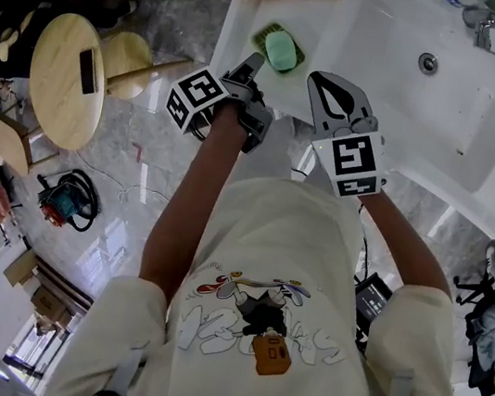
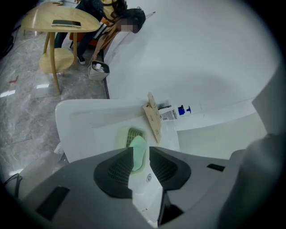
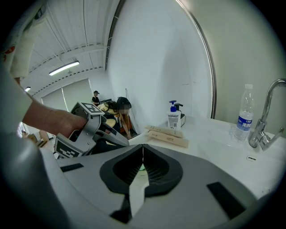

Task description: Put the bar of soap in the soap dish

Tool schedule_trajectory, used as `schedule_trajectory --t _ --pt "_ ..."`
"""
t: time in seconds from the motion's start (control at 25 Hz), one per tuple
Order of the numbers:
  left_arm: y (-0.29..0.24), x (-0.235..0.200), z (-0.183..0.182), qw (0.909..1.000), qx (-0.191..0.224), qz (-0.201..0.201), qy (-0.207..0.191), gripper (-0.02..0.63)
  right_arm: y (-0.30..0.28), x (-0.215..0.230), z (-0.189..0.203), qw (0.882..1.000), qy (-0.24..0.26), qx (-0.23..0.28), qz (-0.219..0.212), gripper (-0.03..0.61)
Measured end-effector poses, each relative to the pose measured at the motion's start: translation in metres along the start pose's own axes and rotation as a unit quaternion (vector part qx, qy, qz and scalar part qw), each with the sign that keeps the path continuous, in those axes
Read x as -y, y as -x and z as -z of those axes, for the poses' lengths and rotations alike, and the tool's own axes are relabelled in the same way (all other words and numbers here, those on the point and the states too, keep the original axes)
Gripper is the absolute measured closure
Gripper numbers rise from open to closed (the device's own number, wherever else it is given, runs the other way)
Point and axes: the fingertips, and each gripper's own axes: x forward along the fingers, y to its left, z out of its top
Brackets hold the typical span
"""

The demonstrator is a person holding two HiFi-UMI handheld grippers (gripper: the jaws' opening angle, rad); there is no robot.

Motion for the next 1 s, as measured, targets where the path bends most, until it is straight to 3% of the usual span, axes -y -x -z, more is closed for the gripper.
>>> schedule_trajectory --t 0.4,0.64,1.0 --pt "0.016 0.013 0.0 0.9994 0.005 0.029 -0.015 0.494 0.005 -0.006 -0.008 1.0 0.009 0.007 -0.002 0.572" --pt "0.029 0.035 0.004 0.9927 0.01 0.034 -0.116 0.545 0.008 -0.006 -0.016 1.0 0.026 0.013 -0.008 0.572" --pt "0.056 0.057 0.013 0.9779 0.031 0.054 -0.2 0.588 0.015 -0.009 -0.027 0.999 0.043 0.021 -0.011 0.572"
